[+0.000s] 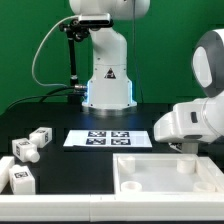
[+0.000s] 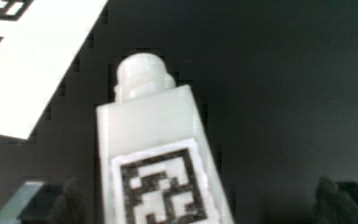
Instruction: Assemble one leg
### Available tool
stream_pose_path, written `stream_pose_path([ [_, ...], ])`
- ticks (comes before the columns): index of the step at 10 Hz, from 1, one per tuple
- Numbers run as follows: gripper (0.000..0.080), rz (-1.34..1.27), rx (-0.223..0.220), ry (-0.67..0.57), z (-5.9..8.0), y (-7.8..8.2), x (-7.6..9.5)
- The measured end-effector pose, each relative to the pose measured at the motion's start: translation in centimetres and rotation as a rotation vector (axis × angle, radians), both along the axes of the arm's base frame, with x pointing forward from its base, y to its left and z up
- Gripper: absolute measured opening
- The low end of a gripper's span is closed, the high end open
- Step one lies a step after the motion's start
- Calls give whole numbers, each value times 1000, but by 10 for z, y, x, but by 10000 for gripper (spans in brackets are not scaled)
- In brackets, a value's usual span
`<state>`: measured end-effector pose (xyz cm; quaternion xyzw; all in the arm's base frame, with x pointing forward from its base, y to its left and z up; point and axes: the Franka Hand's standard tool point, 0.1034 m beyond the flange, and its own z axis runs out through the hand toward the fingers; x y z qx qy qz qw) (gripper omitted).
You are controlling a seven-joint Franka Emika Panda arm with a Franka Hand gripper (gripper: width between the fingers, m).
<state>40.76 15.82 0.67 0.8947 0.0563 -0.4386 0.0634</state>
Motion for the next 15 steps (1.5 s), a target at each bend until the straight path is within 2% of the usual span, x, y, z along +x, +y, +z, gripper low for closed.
stream_pose_path([
  [1, 608, -2, 0, 0, 0, -1, 0],
  [2, 414, -2, 0, 1, -1, -1, 0],
  [3, 414, -2, 0, 1, 0, -1, 0],
  [4, 283, -8, 2, 1, 3, -4, 4],
  [5, 283, -44, 43, 40, 29, -17, 21],
  [6, 284, -96, 40, -36, 53, -35, 55],
  [7, 284, -133, 25, -82, 71, -44, 67],
  [8, 284, -125, 37, -82, 87, -56, 71],
  [9, 284, -99, 52, -126, 94, -64, 79],
  [10, 284, -102, 66, -231, 90, -59, 88],
  [12, 284, -103, 83, -334, 92, -60, 85],
  [13, 284, -105, 100, -408, 92, -58, 94],
  [14, 284, -129, 164, -460, 110, -62, 111],
  [15, 284, -143, 178, -558, 129, -71, 143],
])
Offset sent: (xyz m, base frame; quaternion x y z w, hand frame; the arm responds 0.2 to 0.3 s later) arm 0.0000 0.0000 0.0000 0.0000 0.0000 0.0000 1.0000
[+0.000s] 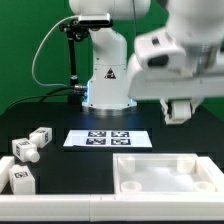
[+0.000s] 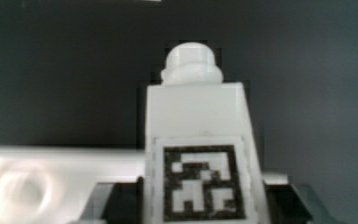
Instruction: Assemble one leg
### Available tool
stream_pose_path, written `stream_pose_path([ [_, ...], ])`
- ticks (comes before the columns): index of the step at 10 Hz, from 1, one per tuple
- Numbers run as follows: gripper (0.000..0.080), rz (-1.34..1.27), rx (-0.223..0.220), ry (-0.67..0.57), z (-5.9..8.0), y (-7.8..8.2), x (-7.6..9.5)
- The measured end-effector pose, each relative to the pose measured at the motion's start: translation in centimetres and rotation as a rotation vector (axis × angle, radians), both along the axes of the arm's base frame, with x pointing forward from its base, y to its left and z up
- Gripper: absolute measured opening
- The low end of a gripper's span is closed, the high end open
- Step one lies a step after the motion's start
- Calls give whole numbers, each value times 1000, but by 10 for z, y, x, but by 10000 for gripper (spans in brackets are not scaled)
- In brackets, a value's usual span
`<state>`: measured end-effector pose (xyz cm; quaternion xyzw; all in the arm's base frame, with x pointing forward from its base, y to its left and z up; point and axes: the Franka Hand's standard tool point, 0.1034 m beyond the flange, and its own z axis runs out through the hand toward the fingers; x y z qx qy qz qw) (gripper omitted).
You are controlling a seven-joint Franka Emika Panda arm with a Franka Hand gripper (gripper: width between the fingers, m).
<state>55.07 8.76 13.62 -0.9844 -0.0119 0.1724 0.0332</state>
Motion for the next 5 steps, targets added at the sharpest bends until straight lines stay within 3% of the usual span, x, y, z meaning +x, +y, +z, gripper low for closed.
stream_pose_path([
  [1, 284, -15, 1, -118, 0, 6, 21],
  [2, 284, -11, 8, -244, -3, 14, 26],
  [3, 284, -14, 8, -278, -4, 12, 19],
  [5, 284, -21, 11, -406, -6, 12, 27],
])
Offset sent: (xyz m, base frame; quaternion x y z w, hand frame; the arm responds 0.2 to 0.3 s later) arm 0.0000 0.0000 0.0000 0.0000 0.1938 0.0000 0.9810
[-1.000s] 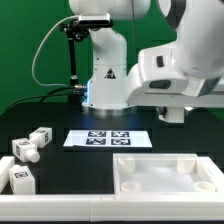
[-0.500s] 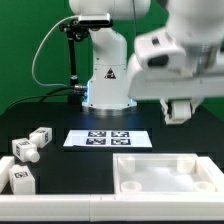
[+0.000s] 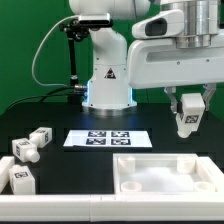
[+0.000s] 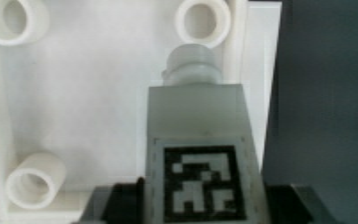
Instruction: Assemble one leg
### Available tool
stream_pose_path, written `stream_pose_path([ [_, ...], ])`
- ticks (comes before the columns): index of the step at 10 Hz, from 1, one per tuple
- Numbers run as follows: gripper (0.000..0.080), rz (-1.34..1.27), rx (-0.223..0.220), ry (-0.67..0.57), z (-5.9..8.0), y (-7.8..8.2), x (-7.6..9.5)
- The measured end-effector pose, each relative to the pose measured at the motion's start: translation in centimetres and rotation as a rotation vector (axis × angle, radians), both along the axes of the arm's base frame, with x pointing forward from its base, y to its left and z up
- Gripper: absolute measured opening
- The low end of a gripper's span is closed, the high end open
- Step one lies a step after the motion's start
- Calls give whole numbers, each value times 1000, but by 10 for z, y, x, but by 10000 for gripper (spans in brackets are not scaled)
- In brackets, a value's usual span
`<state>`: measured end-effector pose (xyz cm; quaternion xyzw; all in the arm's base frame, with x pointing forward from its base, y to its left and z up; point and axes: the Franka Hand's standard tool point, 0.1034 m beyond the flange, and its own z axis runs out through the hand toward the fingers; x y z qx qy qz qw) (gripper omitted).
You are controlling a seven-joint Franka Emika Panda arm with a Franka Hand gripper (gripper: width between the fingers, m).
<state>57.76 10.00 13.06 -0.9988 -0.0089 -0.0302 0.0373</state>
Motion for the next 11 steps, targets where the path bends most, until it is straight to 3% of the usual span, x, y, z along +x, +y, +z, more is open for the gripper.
stream_pose_path([
  [2, 284, 10, -4, -190, -2, -6, 17],
  [4, 284, 27, -18, -390, 1, -14, 53],
  [7, 284, 20, -30, -636, 3, -16, 59],
  [8, 284, 25, -31, -577, -11, -15, 53],
  [9, 284, 27, -32, -593, -8, -15, 54],
  [11, 284, 46, -40, -556, -34, -7, 54],
])
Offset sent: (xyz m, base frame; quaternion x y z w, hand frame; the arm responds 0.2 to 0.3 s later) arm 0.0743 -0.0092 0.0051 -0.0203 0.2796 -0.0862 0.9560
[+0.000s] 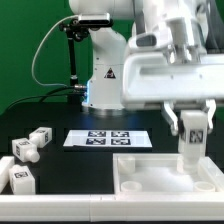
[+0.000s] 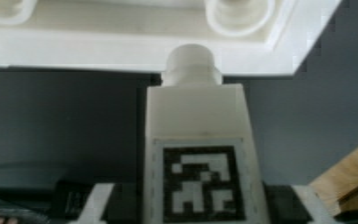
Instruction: Assemble one leg
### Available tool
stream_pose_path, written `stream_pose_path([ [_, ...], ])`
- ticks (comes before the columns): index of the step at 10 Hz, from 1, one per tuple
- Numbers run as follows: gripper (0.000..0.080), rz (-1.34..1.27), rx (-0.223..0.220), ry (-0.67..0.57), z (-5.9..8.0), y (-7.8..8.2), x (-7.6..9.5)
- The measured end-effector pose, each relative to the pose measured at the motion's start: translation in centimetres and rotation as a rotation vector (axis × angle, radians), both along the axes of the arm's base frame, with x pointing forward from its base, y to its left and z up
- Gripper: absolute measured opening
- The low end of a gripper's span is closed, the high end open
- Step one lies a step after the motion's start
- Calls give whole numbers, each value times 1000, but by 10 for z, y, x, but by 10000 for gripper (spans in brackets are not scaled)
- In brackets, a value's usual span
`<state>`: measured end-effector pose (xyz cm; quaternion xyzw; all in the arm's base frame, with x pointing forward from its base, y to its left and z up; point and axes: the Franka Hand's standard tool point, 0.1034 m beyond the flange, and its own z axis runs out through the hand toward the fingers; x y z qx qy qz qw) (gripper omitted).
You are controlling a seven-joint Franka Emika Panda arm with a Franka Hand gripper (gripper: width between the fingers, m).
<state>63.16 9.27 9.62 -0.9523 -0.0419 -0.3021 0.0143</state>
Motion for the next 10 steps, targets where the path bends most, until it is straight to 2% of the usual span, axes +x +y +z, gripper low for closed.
stream_pose_path([
  [1, 284, 1, 3, -12, 4, 3, 8],
  [2, 284, 2, 3, -7, -2, 5, 8],
  [3, 284, 1, 4, 1, -8, 6, 7],
  [6, 284, 10, 9, -6, -8, 19, 7],
  [10, 284, 20, 5, -2, -8, 21, 0],
])
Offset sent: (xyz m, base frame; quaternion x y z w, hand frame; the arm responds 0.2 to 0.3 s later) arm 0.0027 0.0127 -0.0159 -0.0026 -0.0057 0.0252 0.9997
